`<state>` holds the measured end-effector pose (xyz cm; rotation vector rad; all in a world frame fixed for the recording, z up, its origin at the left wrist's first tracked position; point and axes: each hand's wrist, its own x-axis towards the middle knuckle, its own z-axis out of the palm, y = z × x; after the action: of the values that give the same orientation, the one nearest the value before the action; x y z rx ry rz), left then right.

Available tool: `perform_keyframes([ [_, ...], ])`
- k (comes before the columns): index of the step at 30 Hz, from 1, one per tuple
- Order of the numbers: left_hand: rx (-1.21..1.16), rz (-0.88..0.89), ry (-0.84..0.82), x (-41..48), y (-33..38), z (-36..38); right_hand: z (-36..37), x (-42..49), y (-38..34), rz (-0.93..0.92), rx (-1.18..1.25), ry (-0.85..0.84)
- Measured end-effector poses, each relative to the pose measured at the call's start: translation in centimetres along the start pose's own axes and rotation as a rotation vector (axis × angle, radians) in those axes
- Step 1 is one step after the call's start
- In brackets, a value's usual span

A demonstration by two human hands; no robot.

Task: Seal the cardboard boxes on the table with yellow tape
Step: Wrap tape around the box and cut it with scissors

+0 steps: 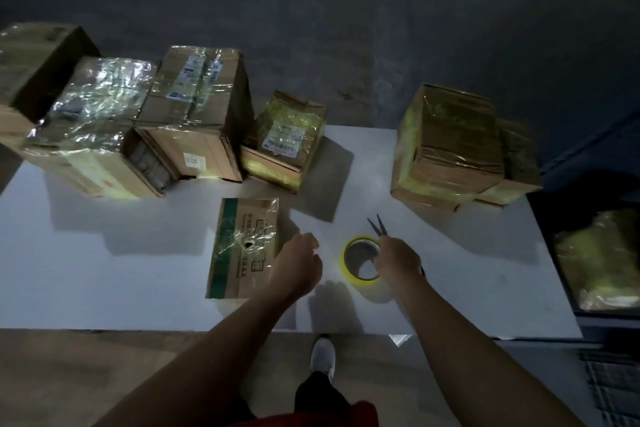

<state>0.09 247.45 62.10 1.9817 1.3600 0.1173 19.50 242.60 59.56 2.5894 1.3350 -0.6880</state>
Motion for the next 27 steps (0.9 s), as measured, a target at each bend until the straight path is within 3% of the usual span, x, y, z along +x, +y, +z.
perform_keyframes([
  [3, -0.095, -0.095, 0.053, 0.1, -0.2, -0.2, -0.1, 0.3, -1.1, -0.117, 0.042, 0.043],
  [6, -0.198, -0.200, 0.050, 0.1, -0.2, -1.2, -0.7, 0.2, -3.2, -0.260, 0.240, 0.134],
  [10, -0.715, -0.336, -0.085, -0.7, -1.0, -2.7, -1.6, -0.5, -6.5, -0.410, 0.435, 0.237],
  [16, -0.960, -0.451, -0.079, -1.7, -3.2, -5.1, -3.3, -2.2, -10.4, -0.576, 0.514, 0.254],
  [21, -1.354, -0.472, -0.060, -2.0, -4.7, -8.3, -4.3, -3.4, -12.7, -0.607, 0.537, 0.245],
  [23, -1.364, -0.469, -0.105, -2.3, -5.2, -9.6, -4.6, -3.9, -13.6, -0.629, 0.513, 0.229],
  [27, -1.142, -0.445, -0.186, -2.1, -5.6, -11.4, -5.0, -4.8, -15.5, -0.725, 0.390, 0.278],
])
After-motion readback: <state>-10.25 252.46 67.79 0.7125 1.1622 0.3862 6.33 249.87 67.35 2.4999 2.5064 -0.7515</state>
